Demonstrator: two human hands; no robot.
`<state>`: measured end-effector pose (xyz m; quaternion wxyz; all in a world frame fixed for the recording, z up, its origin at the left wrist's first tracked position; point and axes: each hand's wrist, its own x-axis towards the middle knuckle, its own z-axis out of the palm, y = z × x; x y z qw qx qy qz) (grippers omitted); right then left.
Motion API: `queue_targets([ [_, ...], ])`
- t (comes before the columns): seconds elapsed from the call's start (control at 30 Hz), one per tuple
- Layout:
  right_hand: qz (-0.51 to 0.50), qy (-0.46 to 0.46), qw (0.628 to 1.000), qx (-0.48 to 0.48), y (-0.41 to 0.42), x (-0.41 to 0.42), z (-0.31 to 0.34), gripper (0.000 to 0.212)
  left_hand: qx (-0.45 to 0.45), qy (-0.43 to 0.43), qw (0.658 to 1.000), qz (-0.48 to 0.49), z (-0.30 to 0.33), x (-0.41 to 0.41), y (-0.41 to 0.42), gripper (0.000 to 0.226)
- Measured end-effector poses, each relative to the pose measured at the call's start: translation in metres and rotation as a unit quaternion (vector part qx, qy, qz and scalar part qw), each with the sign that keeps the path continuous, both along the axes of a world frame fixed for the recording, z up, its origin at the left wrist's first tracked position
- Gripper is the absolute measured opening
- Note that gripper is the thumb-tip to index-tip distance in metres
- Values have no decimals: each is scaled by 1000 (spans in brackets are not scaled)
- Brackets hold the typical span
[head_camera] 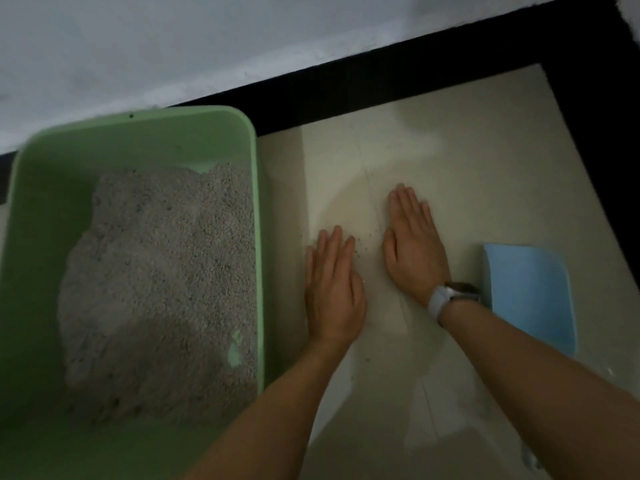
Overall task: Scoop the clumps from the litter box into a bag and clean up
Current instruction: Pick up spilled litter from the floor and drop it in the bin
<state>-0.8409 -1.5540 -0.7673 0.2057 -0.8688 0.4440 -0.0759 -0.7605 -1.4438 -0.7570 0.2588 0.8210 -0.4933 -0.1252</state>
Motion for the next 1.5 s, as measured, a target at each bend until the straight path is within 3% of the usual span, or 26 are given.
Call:
queue_targets([
  [0.2, 104, 48, 993, -19, -42, 49, -5, 68, 92, -75, 986, 116, -14, 31, -32, 57],
  [0.4, 237, 17, 969, -65, -25, 25, -10, 56, 110, -63, 990, 63, -18, 46, -31, 62],
  [0.57, 243, -9, 970, -14, -1, 6, -6, 57, 73, -53, 996, -13, -14, 25, -10, 53],
  [0.73, 135, -40, 983, 118, 35, -12, 6, 60, 96, -21, 994, -48, -7, -7, 38, 51],
  [0.93, 203, -54, 963, 168, 69, -50, 23, 51, 84, 57, 994, -45, 3, -30, 79, 51],
  [1.07, 161, -52, 982, 84, 45, -27, 22, 52, 81, 81, 993, 26, 8, -30, 82, 54],
  [1.17, 146, 19, 988, 54, 23, 4, 14, 57, 76, 74, 992, 61, 8, -27, 79, 58],
  [1.27, 205, 57, 976, 36, 21, 25, 9, 60, 61, 82, 988, 112, 8, -23, 78, 61],
  [1.5, 379, 19, 925, 12, 68, -22, 1, 48, 34, 115, 978, 169, 5, -18, 84, 61],
])
